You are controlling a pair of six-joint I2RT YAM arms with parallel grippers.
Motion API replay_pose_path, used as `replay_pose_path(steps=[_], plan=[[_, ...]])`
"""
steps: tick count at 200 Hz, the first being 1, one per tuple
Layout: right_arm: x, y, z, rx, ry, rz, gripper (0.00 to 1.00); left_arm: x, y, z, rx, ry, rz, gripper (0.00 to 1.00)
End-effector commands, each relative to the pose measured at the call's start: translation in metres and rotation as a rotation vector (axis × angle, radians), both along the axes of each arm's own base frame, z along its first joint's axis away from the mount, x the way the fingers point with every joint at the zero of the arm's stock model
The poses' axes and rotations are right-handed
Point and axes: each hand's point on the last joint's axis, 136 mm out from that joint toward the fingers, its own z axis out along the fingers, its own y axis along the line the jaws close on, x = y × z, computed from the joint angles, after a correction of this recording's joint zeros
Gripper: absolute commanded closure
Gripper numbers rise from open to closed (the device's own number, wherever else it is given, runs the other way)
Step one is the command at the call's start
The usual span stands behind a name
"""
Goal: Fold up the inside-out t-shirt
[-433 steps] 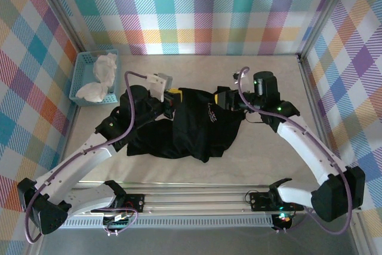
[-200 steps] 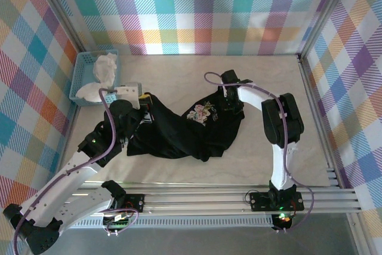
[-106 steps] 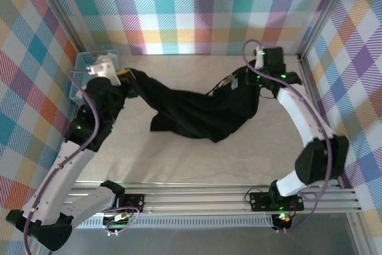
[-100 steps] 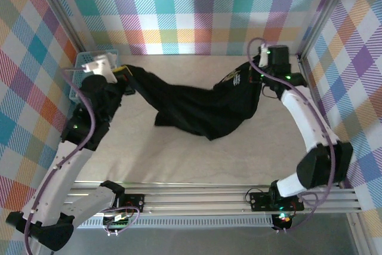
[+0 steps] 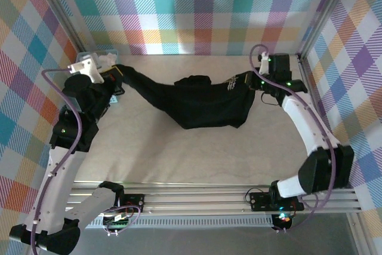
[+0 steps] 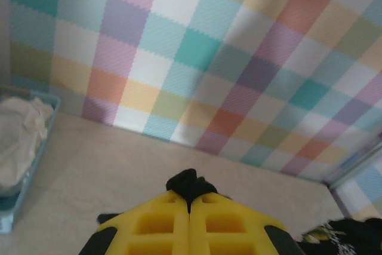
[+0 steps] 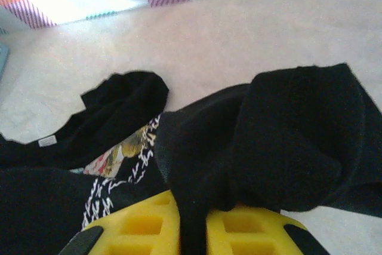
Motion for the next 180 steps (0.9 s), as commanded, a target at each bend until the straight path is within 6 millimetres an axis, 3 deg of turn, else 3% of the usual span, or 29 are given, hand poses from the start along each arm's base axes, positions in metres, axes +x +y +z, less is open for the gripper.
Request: replay_pose_path(steps=[1, 20, 29, 43, 66, 88, 109, 146, 180], plan=[[0.022, 0.02, -0.057, 0.062, 0.152, 0.05, 0.8, -0.006, -0.007, -0.01, -0.021, 0.02, -0.057, 1.0], [0.042, 0.022, -0.096, 0.025, 0.278, 0.062, 0.71, -0.007, -0.014, -0.021, -0.029, 0.047, -0.096, 1.0], [0.043, 0.023, -0.106, 0.028, 0.299, 0.065, 0.67, -0.007, -0.016, -0.026, -0.028, 0.06, -0.105, 1.0], [0.034, 0.024, -0.111, 0.042, 0.298, 0.066, 0.59, -0.006, -0.017, -0.032, -0.026, 0.071, -0.113, 1.0], [0.0, 0.009, -0.126, -0.007, 0.328, 0.026, 0.47, -0.004, -0.019, -0.039, -0.016, 0.086, -0.121, 1.0], [-0.03, -0.007, -0.14, -0.052, 0.373, -0.019, 0.46, -0.002, -0.021, -0.044, -0.019, 0.091, -0.125, 1.0], [-0.043, -0.018, -0.149, -0.043, 0.409, -0.057, 0.45, 0.002, -0.024, -0.047, -0.025, 0.1, -0.141, 1.0], [-0.041, -0.022, -0.165, 0.101, 0.461, -0.09, 0.45, 0.002, -0.025, -0.048, -0.023, 0.105, -0.143, 1.0], [-0.035, -0.021, -0.179, 0.133, 0.491, -0.099, 0.47, 0.001, -0.024, -0.048, -0.021, 0.104, -0.142, 1.0]])
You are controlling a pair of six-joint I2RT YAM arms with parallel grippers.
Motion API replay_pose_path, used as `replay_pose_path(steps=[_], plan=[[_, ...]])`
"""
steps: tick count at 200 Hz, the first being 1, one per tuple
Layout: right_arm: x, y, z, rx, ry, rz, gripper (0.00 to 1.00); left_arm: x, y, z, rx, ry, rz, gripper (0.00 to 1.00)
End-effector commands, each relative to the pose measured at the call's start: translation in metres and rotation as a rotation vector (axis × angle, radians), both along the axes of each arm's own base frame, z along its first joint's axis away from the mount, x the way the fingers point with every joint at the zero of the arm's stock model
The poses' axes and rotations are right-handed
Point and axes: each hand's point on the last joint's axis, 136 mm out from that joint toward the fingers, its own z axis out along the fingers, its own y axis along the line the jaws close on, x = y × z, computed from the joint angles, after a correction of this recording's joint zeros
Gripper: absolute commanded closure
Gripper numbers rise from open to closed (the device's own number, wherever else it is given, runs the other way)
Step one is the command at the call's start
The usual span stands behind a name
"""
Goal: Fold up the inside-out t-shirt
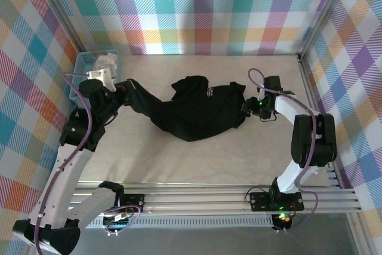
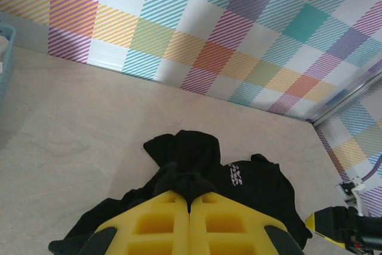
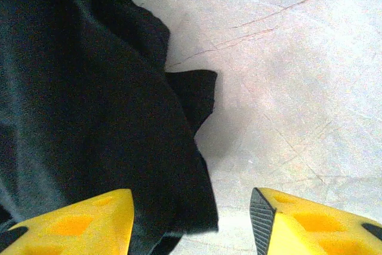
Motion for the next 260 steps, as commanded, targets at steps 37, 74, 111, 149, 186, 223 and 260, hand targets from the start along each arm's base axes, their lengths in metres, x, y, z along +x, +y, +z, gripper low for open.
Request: replay_pose_path(steps=[37, 74, 111, 149, 186, 223, 260], plan=[[0.003, 0.015, -0.005, 0.106, 0.006, -0.003, 0.55, 0.0, 0.003, 0.008, -0.01, -0.031, 0.007, 1.0], [0.0, 0.013, -0.005, 0.105, -0.002, -0.012, 0.74, 0.0, 0.003, 0.009, -0.014, -0.033, 0.006, 1.0], [0.001, 0.006, 0.008, 0.073, -0.046, -0.027, 0.89, -0.001, 0.004, 0.009, -0.012, -0.031, 0.009, 1.0], [0.011, -0.003, 0.066, 0.026, -0.205, -0.034, 0.99, -0.001, 0.021, 0.008, -0.006, -0.023, 0.101, 1.0], [0.025, -0.026, 0.188, 0.015, -0.487, -0.076, 1.0, -0.007, 0.059, 0.054, -0.038, -0.073, 0.226, 1.0], [0.006, -0.047, 0.328, -0.021, -0.804, -0.121, 1.0, -0.03, 0.086, 0.142, -0.03, -0.238, 0.323, 1.0], [-0.039, -0.049, 0.429, -0.068, -1.038, -0.115, 1.0, -0.066, 0.096, 0.207, -0.009, -0.383, 0.365, 1.0]])
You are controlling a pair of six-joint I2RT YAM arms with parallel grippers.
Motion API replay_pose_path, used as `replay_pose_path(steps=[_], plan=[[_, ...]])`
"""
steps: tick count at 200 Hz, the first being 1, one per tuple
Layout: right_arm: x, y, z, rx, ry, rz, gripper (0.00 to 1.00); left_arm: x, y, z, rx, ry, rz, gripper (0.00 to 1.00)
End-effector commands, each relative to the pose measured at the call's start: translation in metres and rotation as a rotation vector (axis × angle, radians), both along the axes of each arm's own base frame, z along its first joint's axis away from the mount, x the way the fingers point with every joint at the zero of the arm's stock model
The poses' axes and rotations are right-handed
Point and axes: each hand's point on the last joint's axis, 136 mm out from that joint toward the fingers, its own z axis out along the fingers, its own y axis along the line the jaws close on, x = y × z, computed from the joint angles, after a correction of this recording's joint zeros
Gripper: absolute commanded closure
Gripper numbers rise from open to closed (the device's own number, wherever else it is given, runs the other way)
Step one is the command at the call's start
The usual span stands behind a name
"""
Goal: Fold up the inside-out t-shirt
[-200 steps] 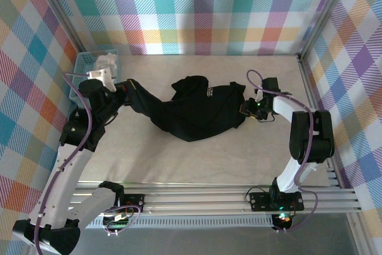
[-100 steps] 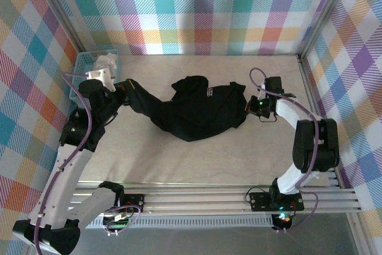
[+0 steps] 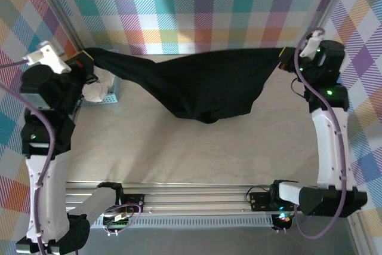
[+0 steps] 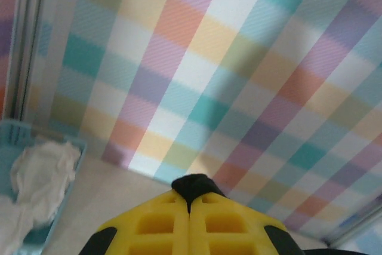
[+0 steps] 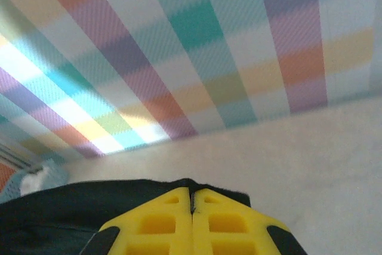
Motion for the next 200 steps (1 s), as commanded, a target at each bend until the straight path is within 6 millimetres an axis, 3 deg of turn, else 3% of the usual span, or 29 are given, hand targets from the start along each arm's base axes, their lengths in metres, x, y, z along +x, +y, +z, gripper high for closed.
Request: replay_pose_path(steps=[1, 22, 42, 74, 97, 120, 135, 149, 176, 200], plan=[[-0.028, -0.003, 0.045, -0.055, -0.097, -0.015, 1.0, -0.027, 0.016, 0.037, 0.039, -0.082, 0.079, 1.0], [-0.041, -0.003, 0.067, -0.077, -0.143, -0.02, 1.0, -0.038, 0.023, 0.054, 0.077, -0.112, 0.125, 1.0], [-0.036, 0.001, 0.064, -0.066, -0.131, 0.004, 1.0, -0.025, 0.021, 0.048, 0.096, -0.085, 0.113, 1.0], [0.006, 0.014, 0.029, 0.007, -0.046, 0.087, 1.0, 0.043, 0.015, 0.001, 0.106, 0.056, 0.084, 1.0], [0.04, 0.018, 0.019, 0.051, -0.02, 0.119, 1.0, 0.095, 0.012, -0.023, 0.106, 0.131, 0.073, 1.0], [0.056, 0.016, 0.03, 0.05, -0.025, 0.114, 1.0, 0.121, 0.008, -0.015, 0.087, 0.133, 0.057, 1.0], [0.047, 0.016, 0.051, 0.033, -0.071, 0.109, 1.0, 0.108, 0.004, 0.015, 0.079, 0.058, 0.038, 1.0], [0.03, 0.014, 0.072, 0.005, -0.121, 0.094, 1.0, 0.08, 0.004, 0.048, 0.077, -0.028, 0.032, 1.0], [-0.017, 0.011, 0.108, -0.025, -0.216, 0.065, 1.0, 0.002, 0.005, 0.105, 0.077, -0.208, 0.03, 1.0], [-0.07, 0.01, 0.138, -0.047, -0.309, 0.041, 1.0, -0.07, 0.009, 0.142, 0.09, -0.347, 0.048, 1.0]])
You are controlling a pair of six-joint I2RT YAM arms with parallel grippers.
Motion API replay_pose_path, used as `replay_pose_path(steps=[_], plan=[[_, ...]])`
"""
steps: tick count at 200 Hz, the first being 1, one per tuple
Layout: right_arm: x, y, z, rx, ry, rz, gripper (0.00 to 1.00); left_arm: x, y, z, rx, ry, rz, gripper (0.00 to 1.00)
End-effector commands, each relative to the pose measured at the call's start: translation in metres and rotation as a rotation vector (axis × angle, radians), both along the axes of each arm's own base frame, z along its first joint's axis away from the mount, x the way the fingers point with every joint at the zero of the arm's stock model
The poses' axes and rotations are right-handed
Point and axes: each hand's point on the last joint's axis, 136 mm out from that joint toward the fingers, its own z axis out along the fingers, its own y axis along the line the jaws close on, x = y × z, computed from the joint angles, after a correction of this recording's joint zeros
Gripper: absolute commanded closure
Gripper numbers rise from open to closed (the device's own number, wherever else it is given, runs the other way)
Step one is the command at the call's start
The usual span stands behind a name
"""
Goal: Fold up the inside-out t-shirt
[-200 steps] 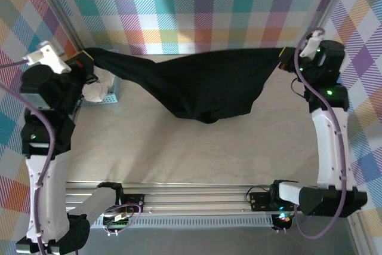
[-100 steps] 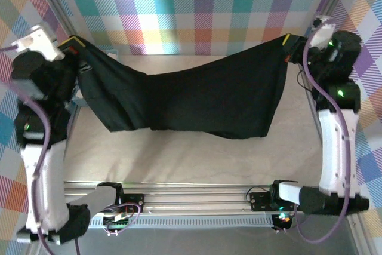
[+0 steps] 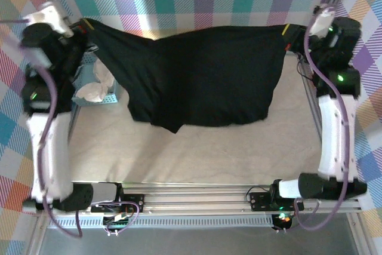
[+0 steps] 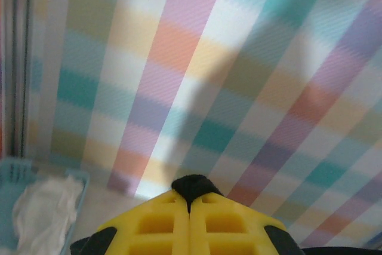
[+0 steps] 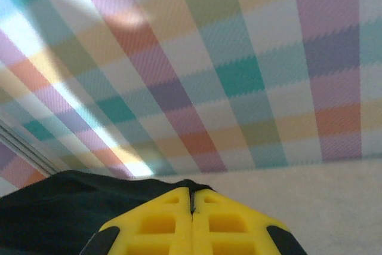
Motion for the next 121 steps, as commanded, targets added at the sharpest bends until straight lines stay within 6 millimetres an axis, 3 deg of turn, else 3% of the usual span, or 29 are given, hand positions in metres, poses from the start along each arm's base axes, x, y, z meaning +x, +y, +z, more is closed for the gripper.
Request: replay_pose_path(steps=[1, 31, 60, 79, 97, 121], plan=[[-0.072, -0.002, 0.064, -0.037, -0.197, -0.036, 1.0, -0.116, 0.009, 0.088, 0.015, -0.32, 0.024, 1.0], [-0.139, -0.004, 0.098, -0.055, -0.309, -0.069, 1.0, -0.186, 0.016, 0.118, 0.048, -0.446, 0.062, 1.0], [-0.192, -0.006, 0.126, -0.077, -0.405, -0.102, 1.0, -0.219, 0.02, 0.135, 0.085, -0.508, 0.095, 1.0], [-0.206, -0.008, 0.137, -0.095, -0.436, -0.124, 1.0, -0.222, 0.021, 0.142, 0.109, -0.52, 0.109, 1.0], [-0.205, -0.01, 0.142, -0.107, -0.441, -0.132, 1.0, -0.212, 0.021, 0.147, 0.129, -0.518, 0.118, 1.0], [-0.177, -0.012, 0.138, -0.121, -0.406, -0.139, 1.0, -0.167, 0.02, 0.144, 0.155, -0.454, 0.122, 1.0]])
